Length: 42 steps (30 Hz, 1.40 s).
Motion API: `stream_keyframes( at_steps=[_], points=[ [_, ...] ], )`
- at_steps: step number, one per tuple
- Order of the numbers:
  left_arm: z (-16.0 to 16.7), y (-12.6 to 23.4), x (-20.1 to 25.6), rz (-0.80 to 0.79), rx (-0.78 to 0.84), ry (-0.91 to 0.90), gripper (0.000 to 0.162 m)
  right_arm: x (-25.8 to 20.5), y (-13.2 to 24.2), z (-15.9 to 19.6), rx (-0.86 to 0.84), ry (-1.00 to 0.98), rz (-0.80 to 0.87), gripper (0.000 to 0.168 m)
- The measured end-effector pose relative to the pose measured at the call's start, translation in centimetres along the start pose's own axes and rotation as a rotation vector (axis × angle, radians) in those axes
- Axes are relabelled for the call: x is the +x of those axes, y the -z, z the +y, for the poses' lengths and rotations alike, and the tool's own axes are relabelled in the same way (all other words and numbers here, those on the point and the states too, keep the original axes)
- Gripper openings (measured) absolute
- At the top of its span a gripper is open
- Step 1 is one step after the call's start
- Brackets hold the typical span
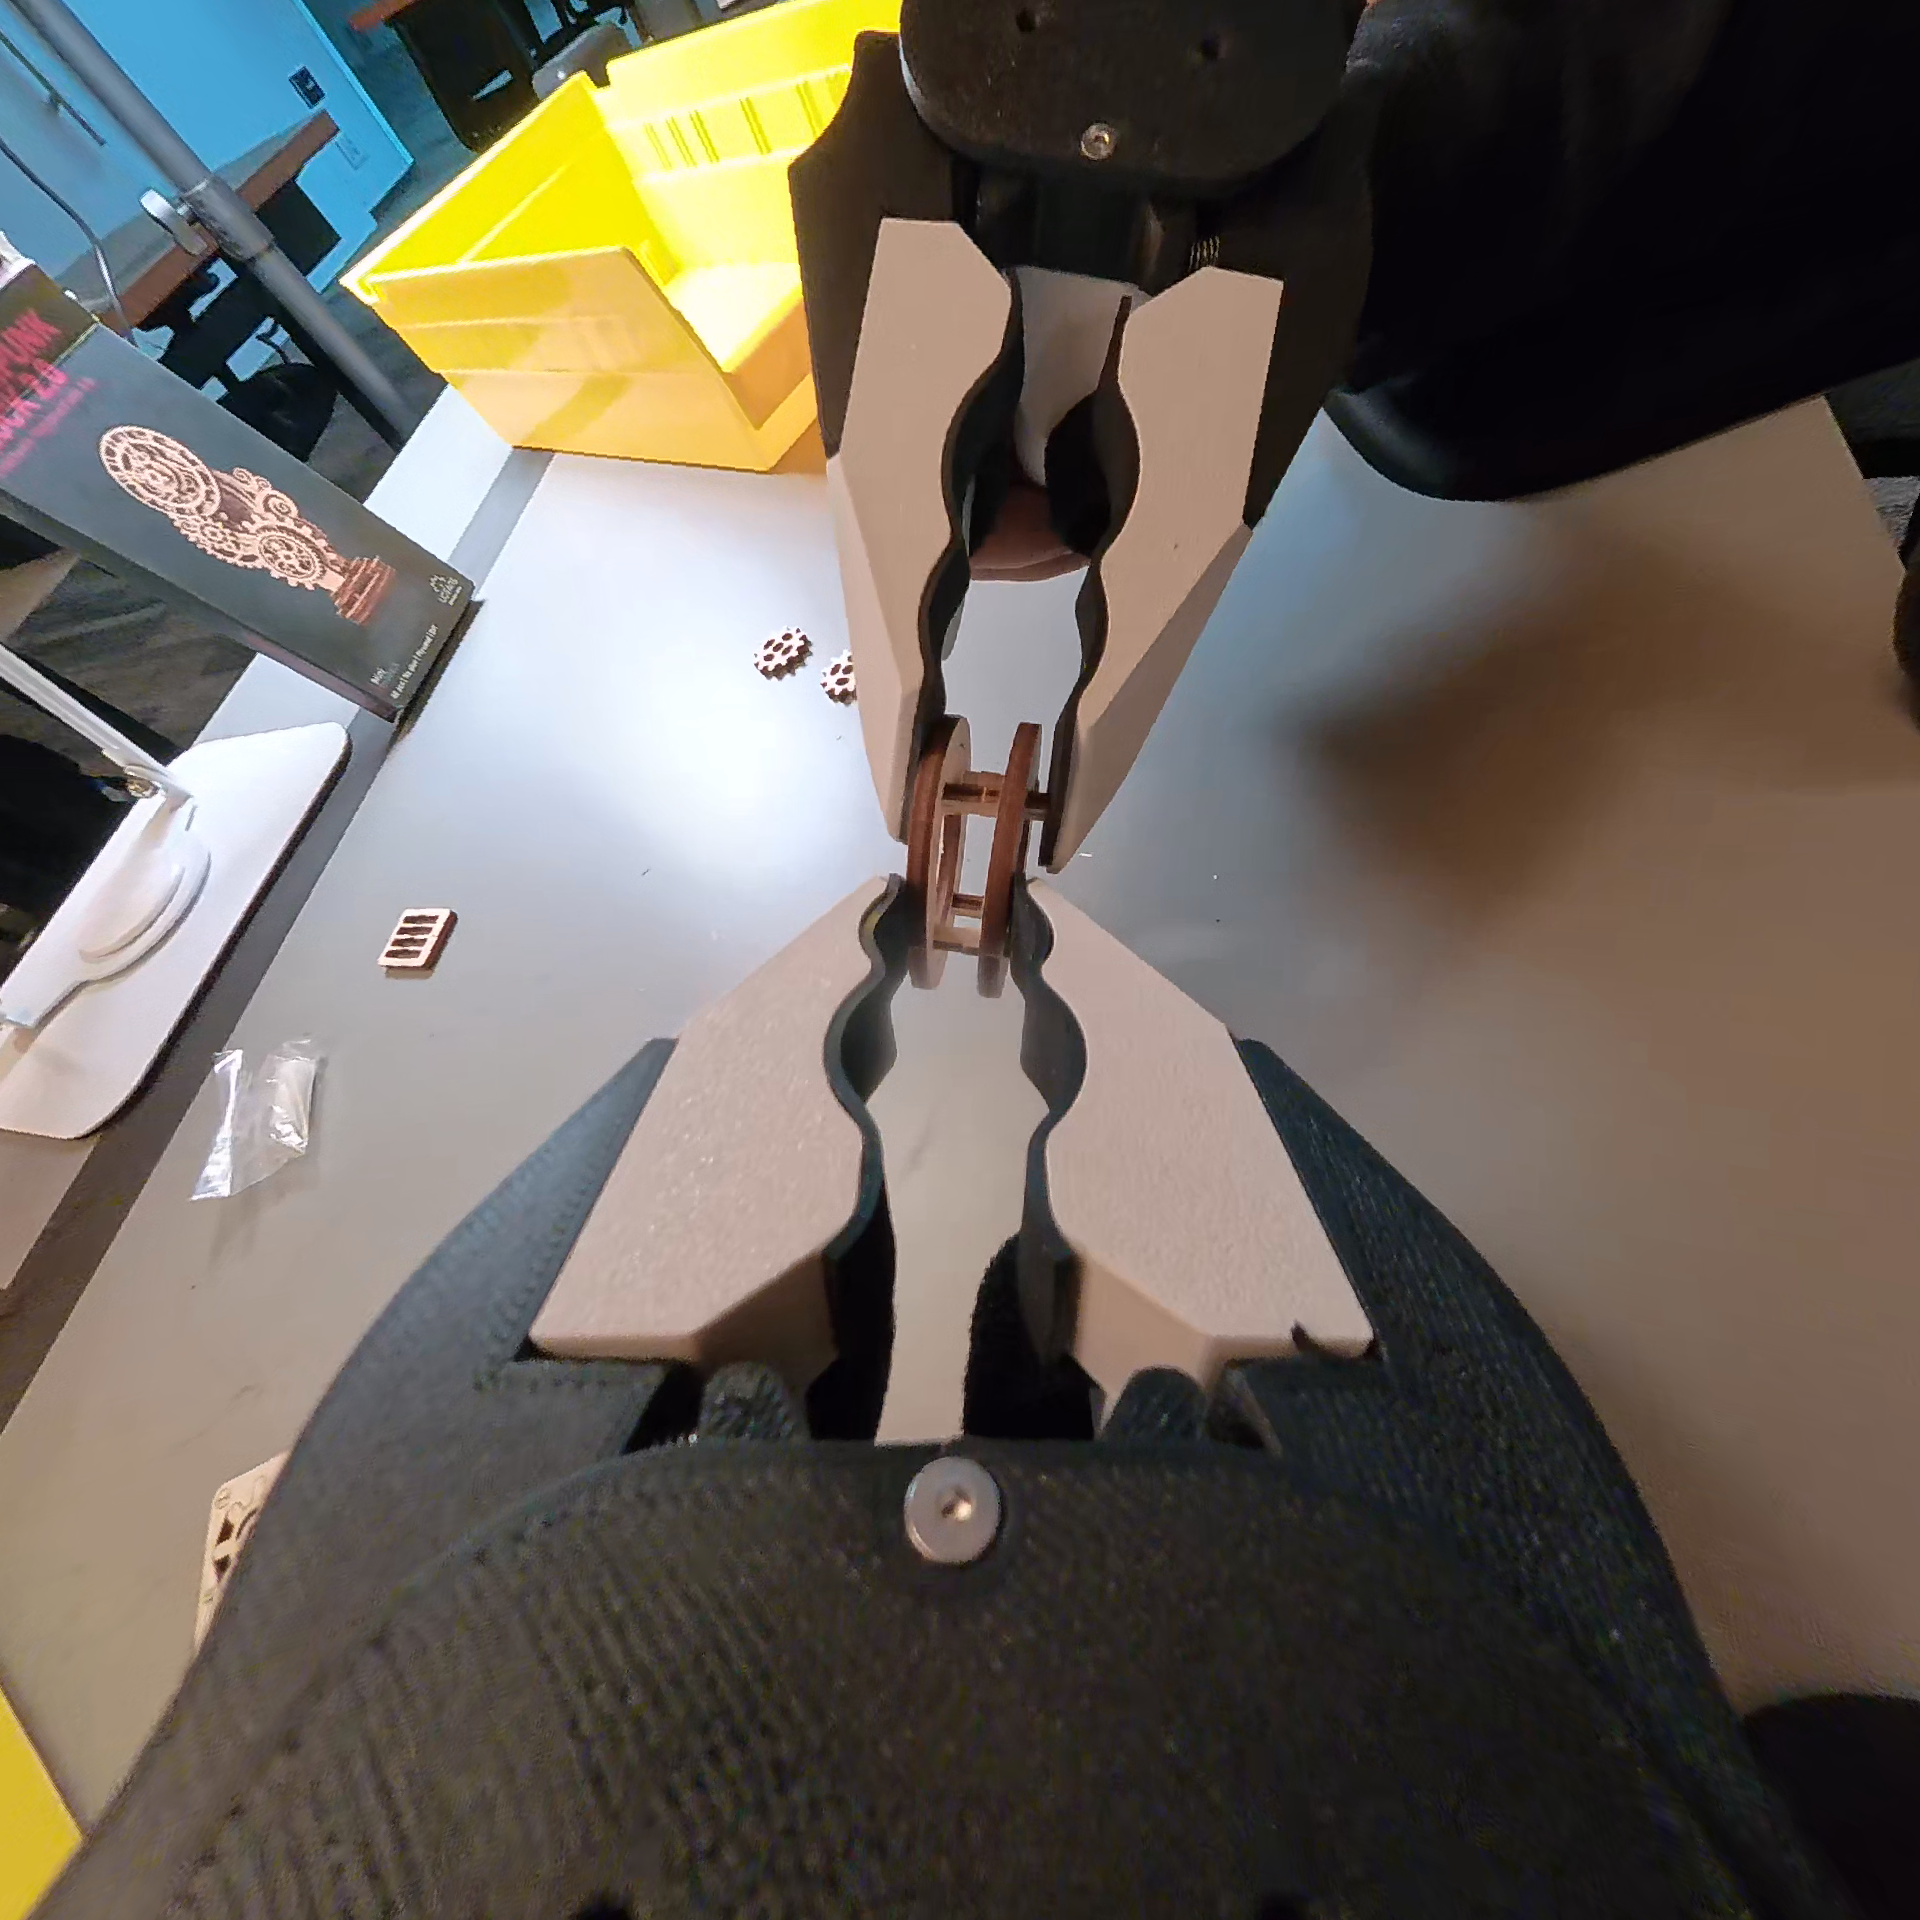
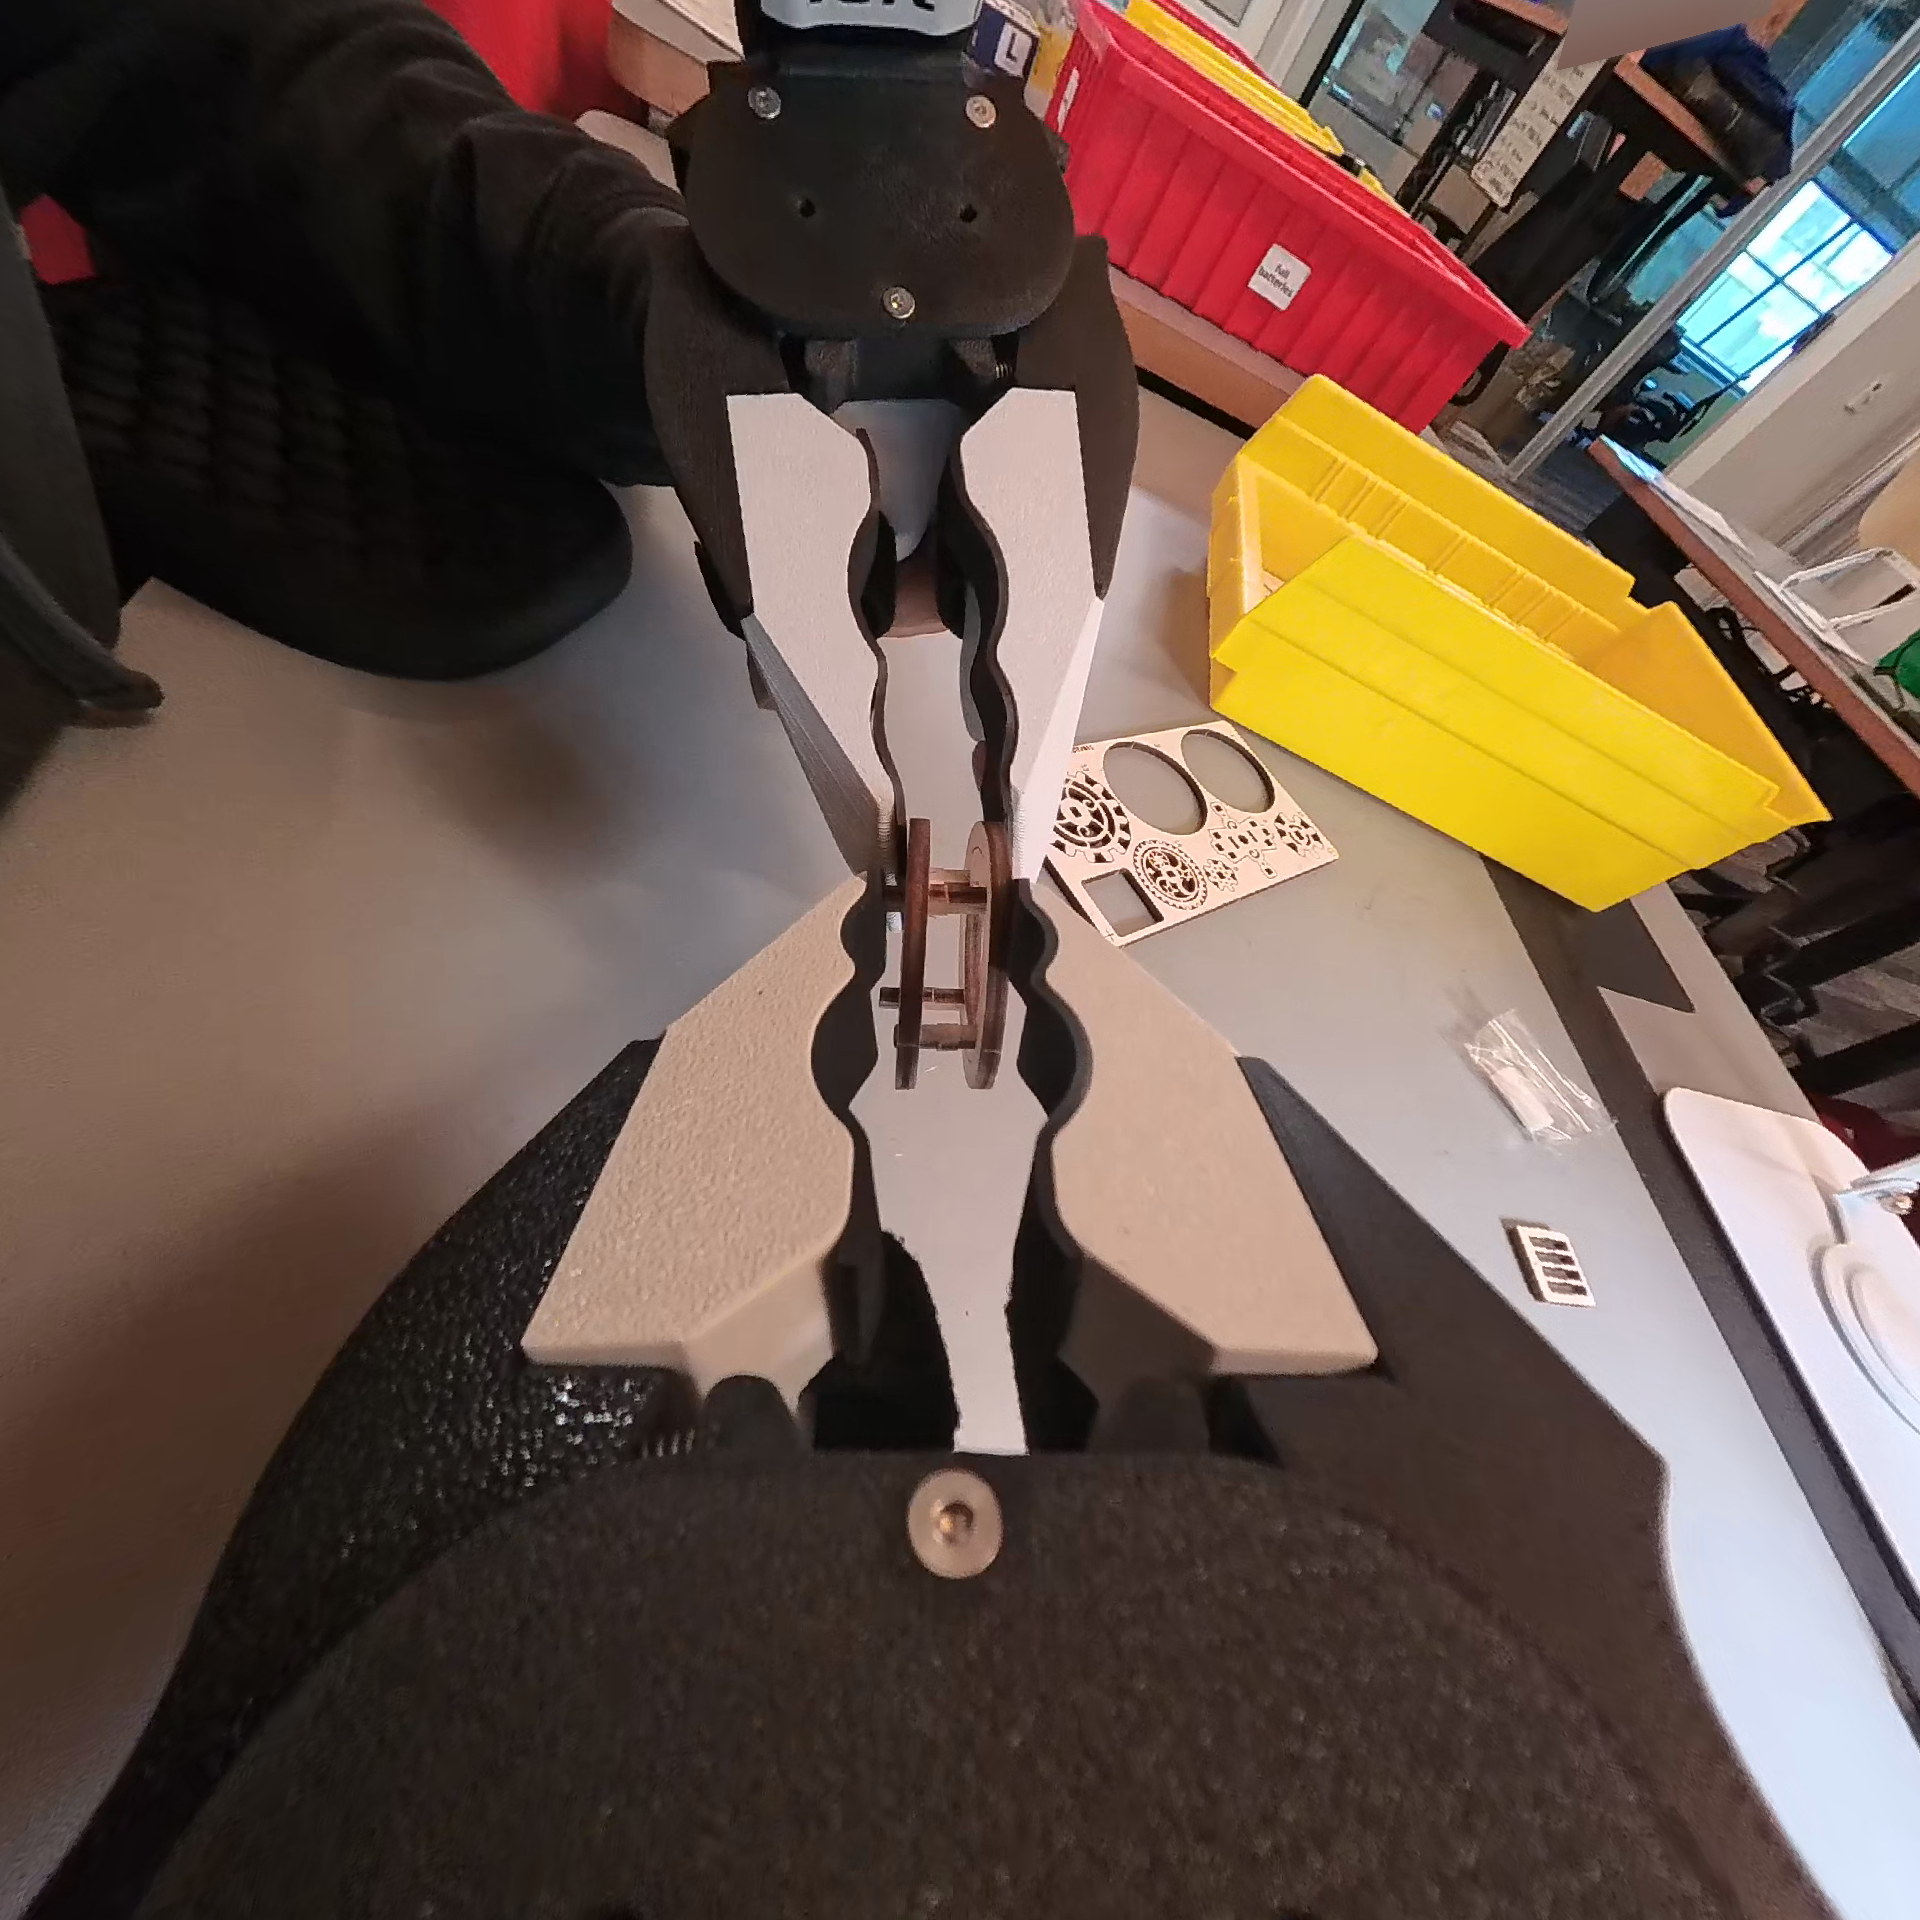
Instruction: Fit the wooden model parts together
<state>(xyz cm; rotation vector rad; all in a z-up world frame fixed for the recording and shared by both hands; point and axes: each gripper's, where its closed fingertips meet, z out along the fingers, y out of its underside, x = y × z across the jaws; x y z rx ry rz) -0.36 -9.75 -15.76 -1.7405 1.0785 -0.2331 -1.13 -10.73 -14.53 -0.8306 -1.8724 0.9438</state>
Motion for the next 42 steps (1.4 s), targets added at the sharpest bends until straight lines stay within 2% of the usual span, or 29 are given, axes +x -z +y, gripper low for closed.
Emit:
stream_keyframes(
  at_steps=[7,12,16,23,35,39,42],
  points=[
    [-0.3,0.0,0.0,-0.026,0.014,-0.029,0.017,0.1,0.3,-0.3,0.021,0.020,0.001,0.022],
    [-1.6,0.8,-0.9,-0.156,0.042,-0.177,0.017,1.5,1.0,-1.3,0.035,0.154,0.150,0.029],
    [-2.2,1.0,-0.7,-0.212,0.043,-0.300,0.017,0.9,1.3,-1.6,0.027,0.251,0.148,0.024],
    [-2.5,1.4,-0.6,-0.248,0.031,-0.378,0.017,0.8,1.2,-1.7,0.002,0.264,0.147,0.023],
    [-1.9,1.1,-0.3,-0.223,0.000,-0.385,0.017,0.4,0.8,-0.9,-0.042,0.284,0.116,0.022],
    [-2.7,1.6,-0.5,-0.204,0.094,-0.347,0.017,0.8,1.2,-2.1,0.063,0.268,0.143,0.024],
    [-4.0,2.5,-0.7,-0.116,0.238,-0.167,0.043,0.9,2.0,-2.9,0.172,0.158,0.114,0.024]
  ],
)
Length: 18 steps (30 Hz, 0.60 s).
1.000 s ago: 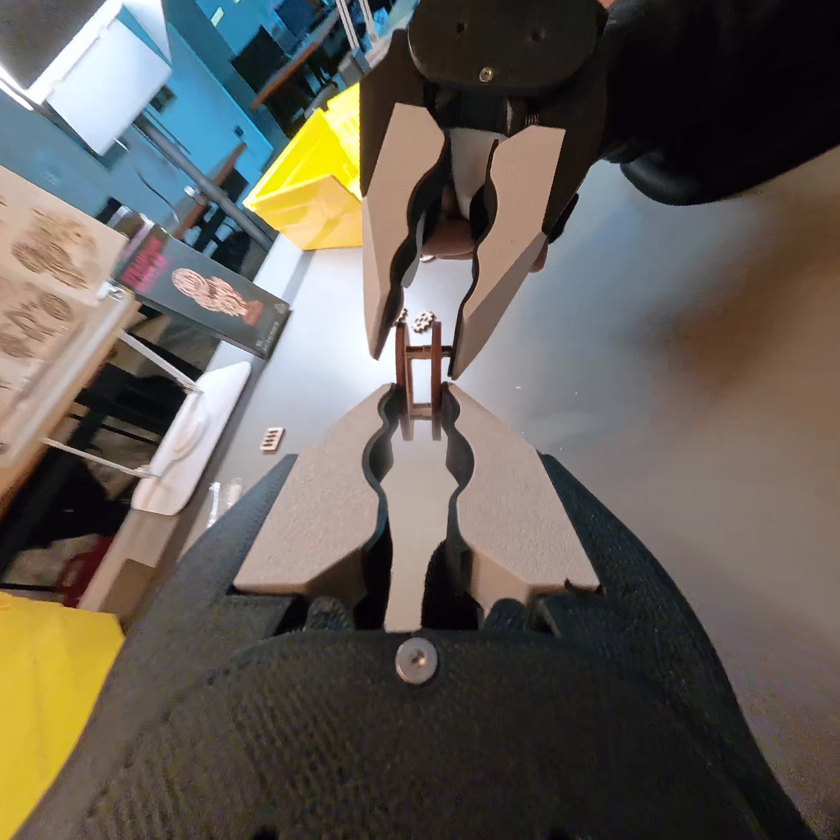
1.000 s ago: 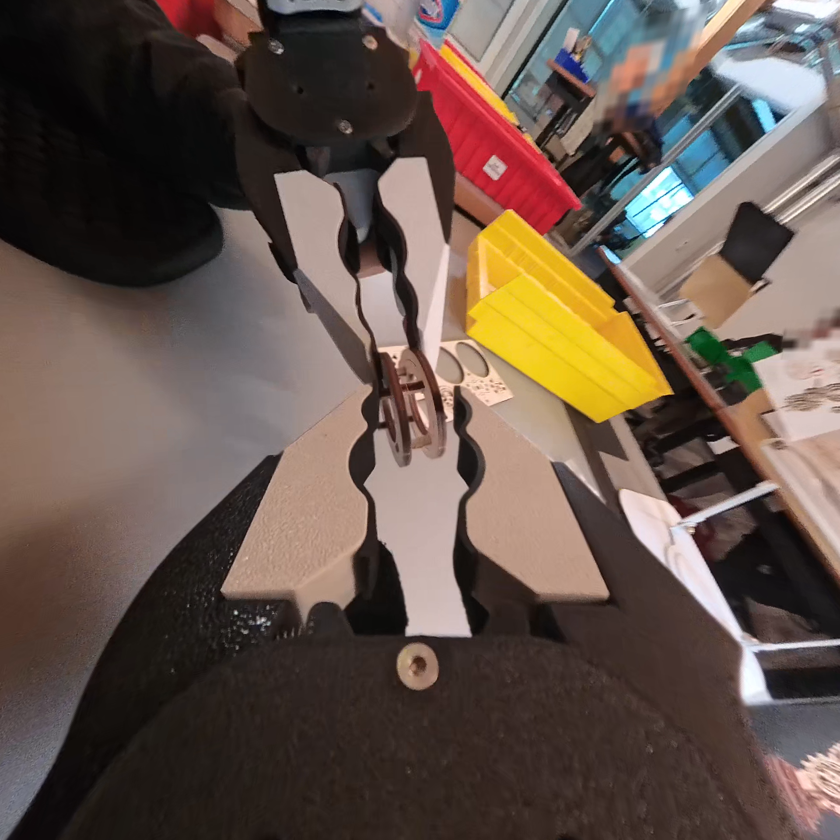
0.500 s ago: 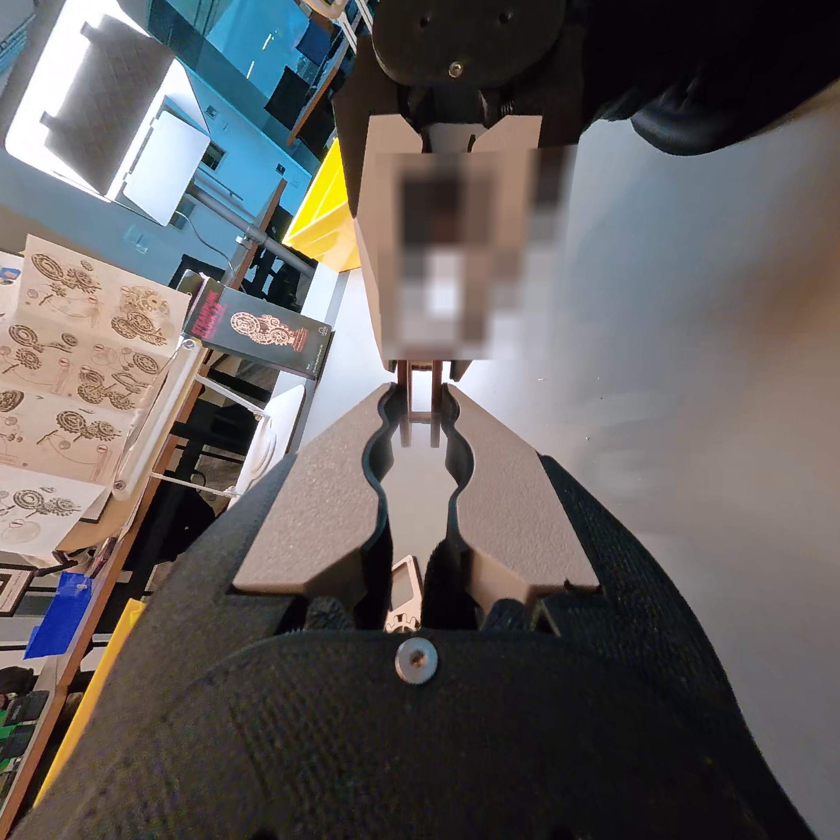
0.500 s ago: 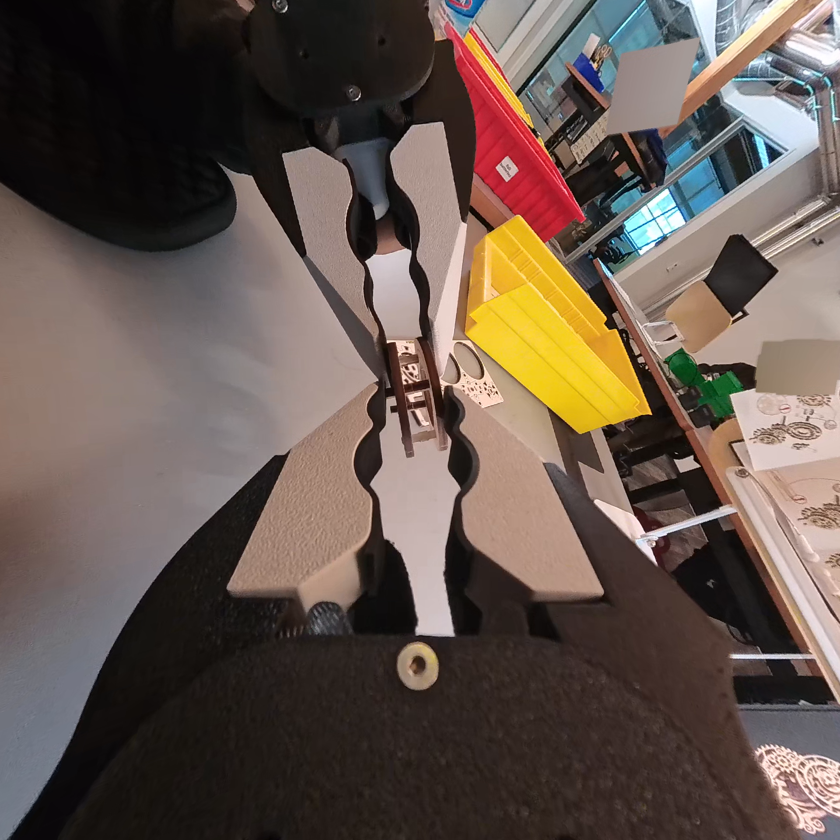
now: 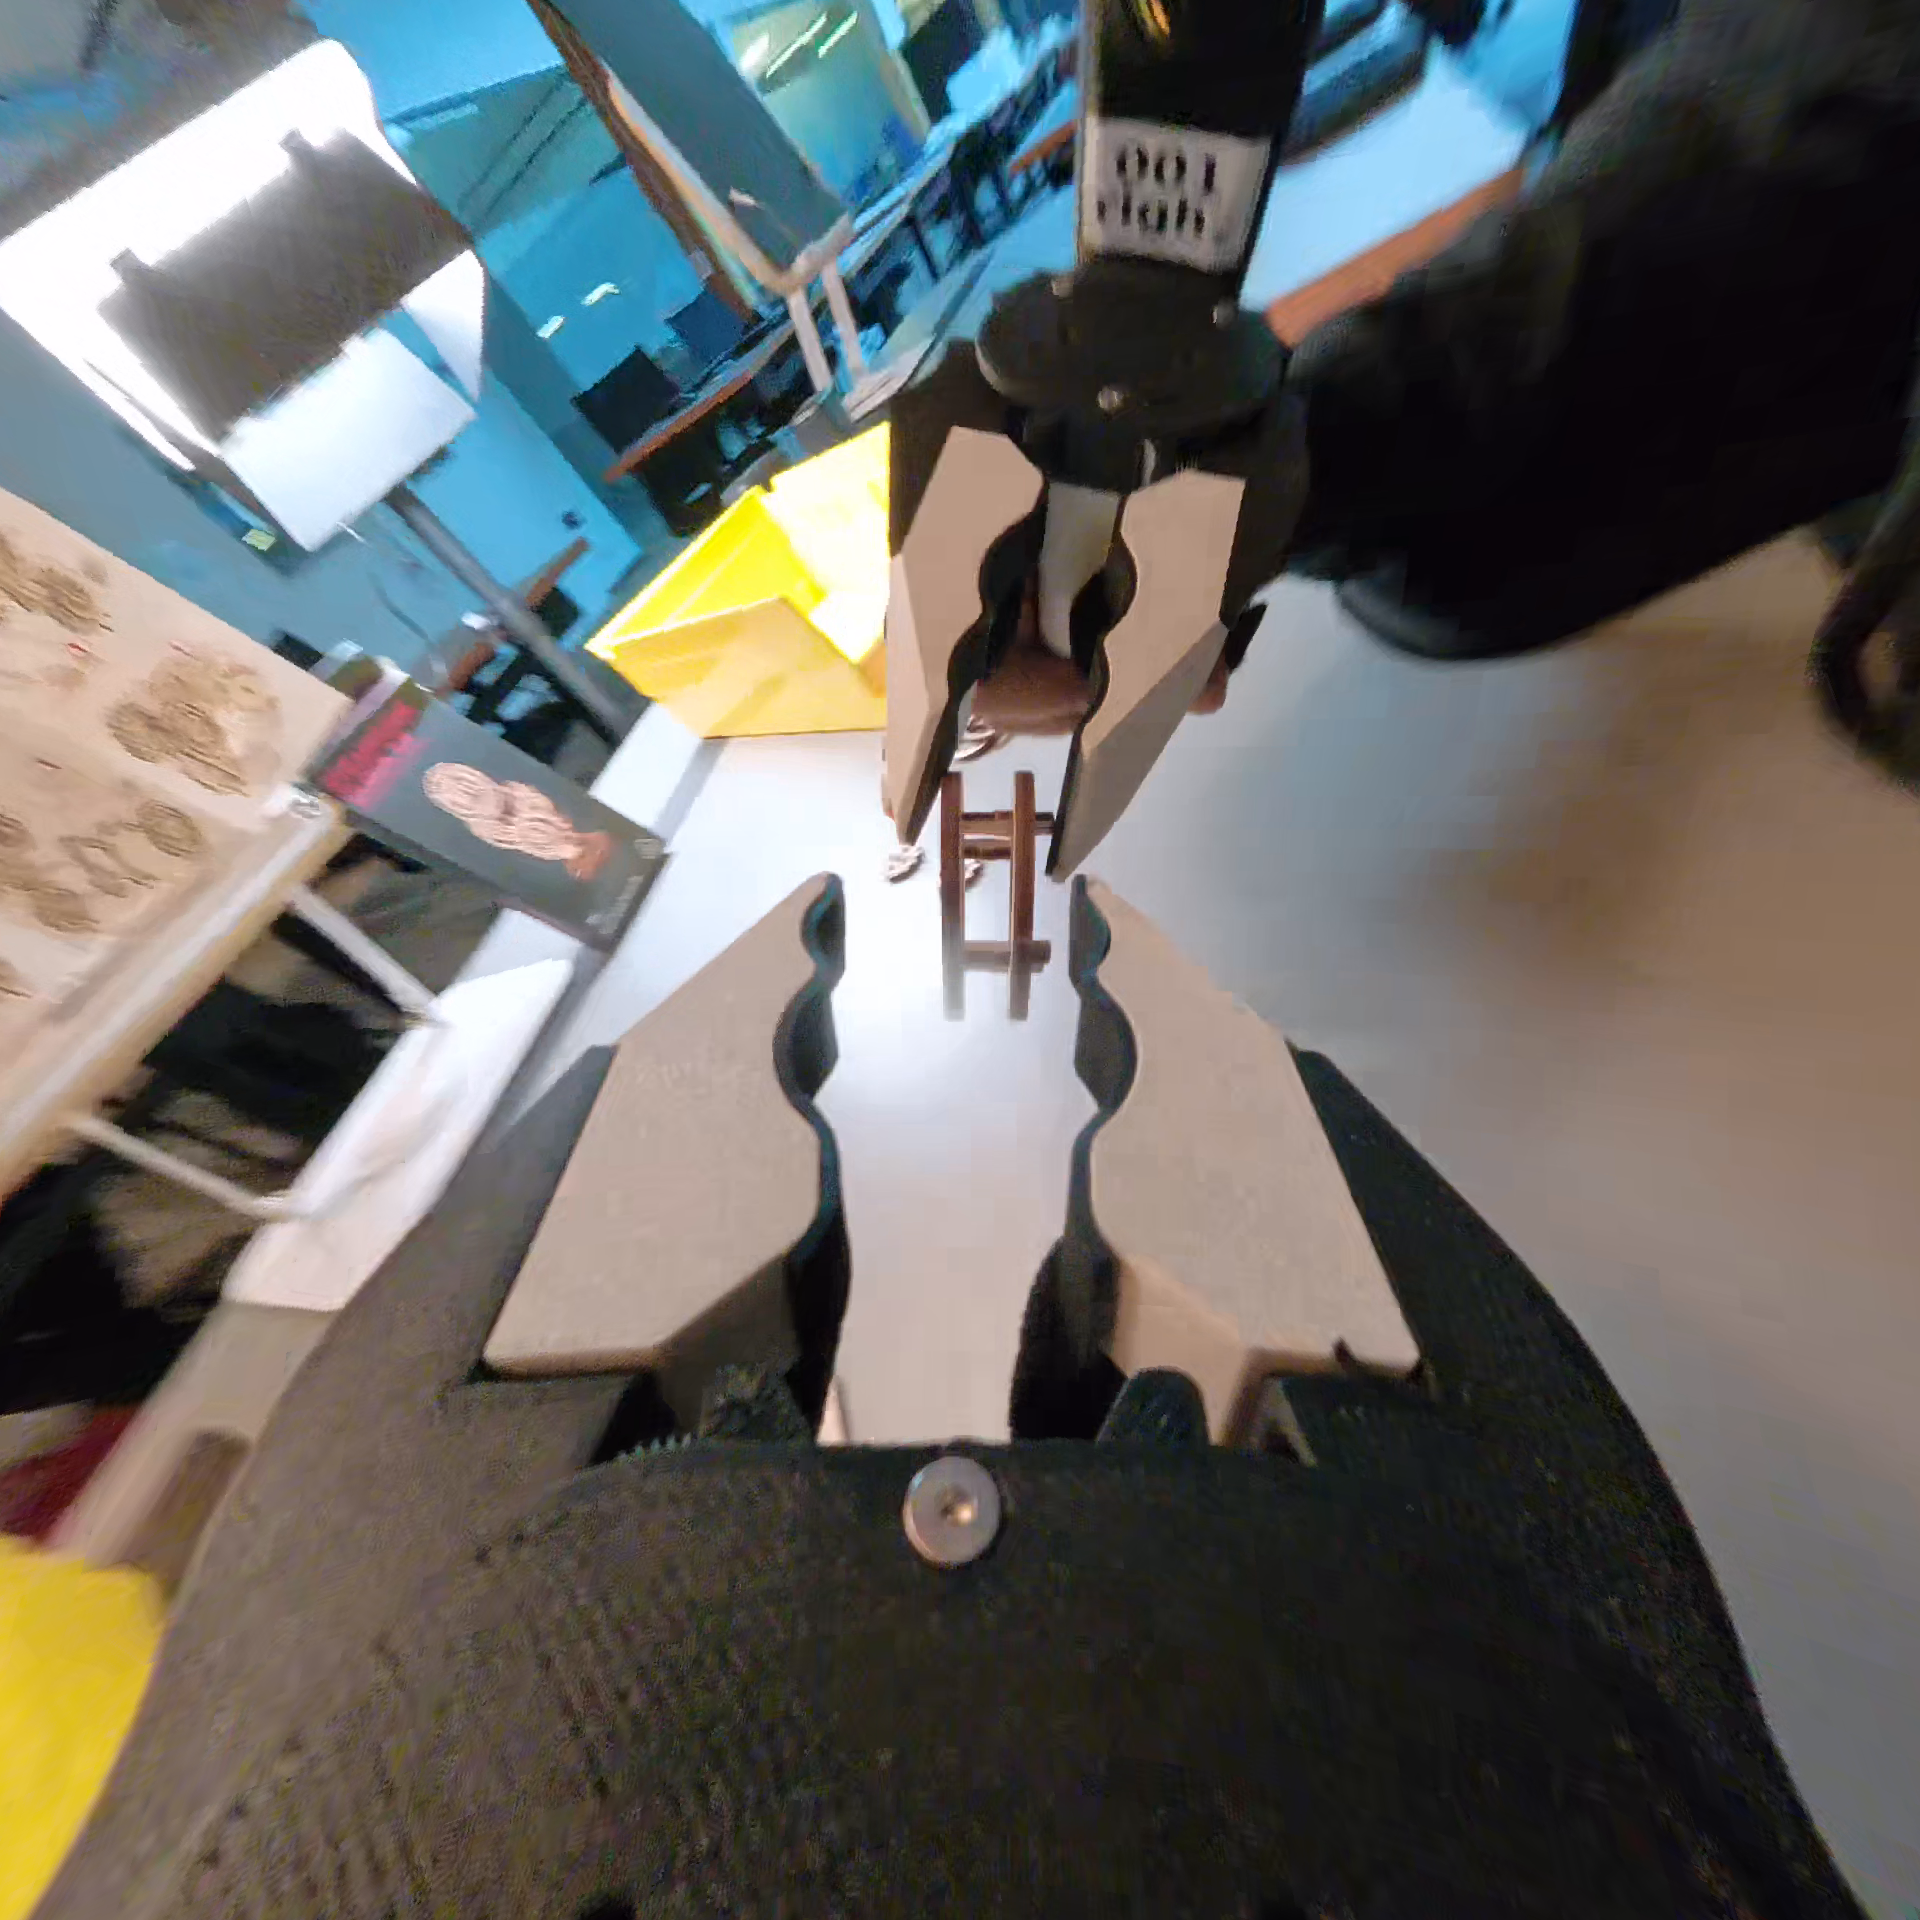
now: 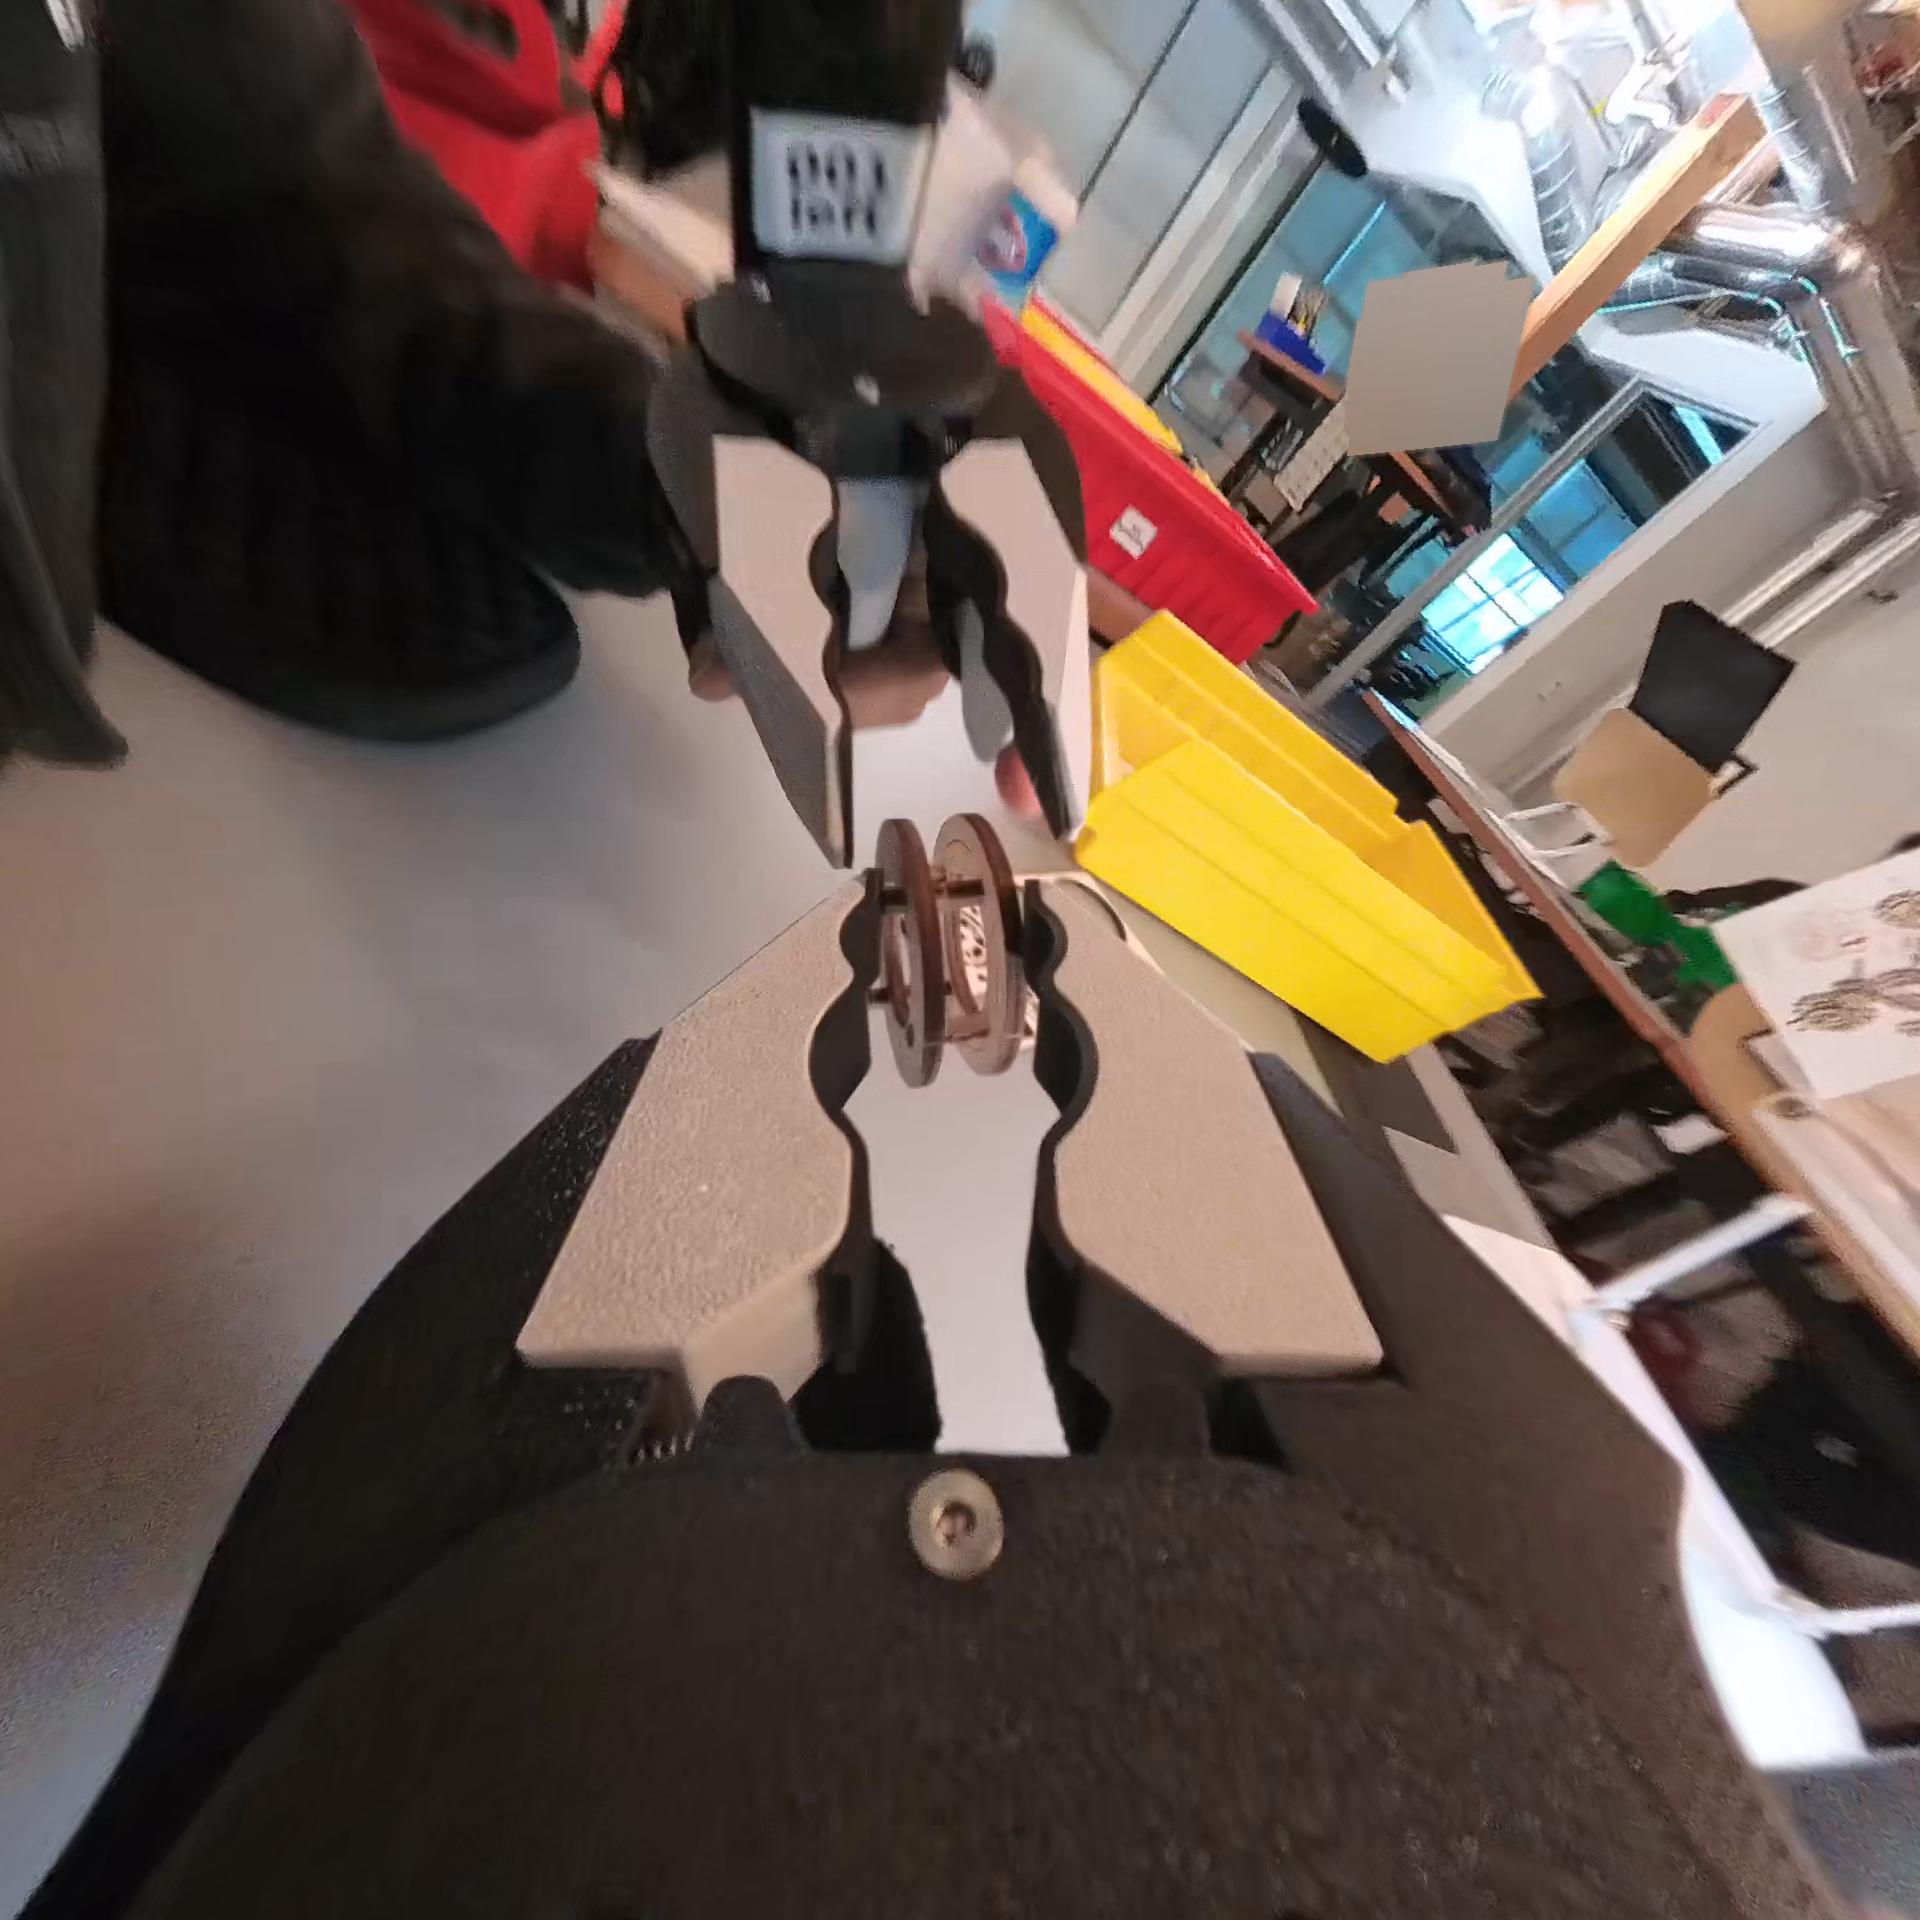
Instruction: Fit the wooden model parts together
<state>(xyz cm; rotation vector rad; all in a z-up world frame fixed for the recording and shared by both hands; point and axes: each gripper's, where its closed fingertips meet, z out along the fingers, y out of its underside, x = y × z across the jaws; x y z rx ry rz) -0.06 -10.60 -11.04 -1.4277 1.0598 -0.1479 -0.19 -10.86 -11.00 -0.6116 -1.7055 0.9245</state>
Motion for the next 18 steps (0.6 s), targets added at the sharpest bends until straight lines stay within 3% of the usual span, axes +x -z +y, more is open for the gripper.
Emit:
stream_keyframes(
  at_steps=[4,6,7,10,13,18],
  points=[
    [-0.1,0.0,0.3,0.120,0.091,0.227,0.039,0.2,0.4,-1.5,0.143,-0.179,-0.037,0.024],
    [0.4,-0.3,1.1,0.163,0.082,0.242,0.035,0.4,0.5,-1.7,0.182,-0.243,-0.044,0.024],
    [0.5,-0.5,1.4,0.173,0.073,0.243,0.023,0.4,0.6,-1.7,0.189,-0.257,-0.054,0.024],
    [0.8,-0.6,1.4,0.166,0.052,0.238,0.020,0.4,0.5,-1.4,0.188,-0.295,-0.067,0.024],
    [1.8,-0.6,1.0,0.138,0.009,0.183,0.020,0.3,0.2,0.4,0.090,-0.277,-0.072,0.025],
    [6.4,-1.5,0.9,0.048,-0.186,-0.071,0.020,-0.6,-1.1,5.1,-0.219,-0.071,-0.031,0.026]
  ],
)
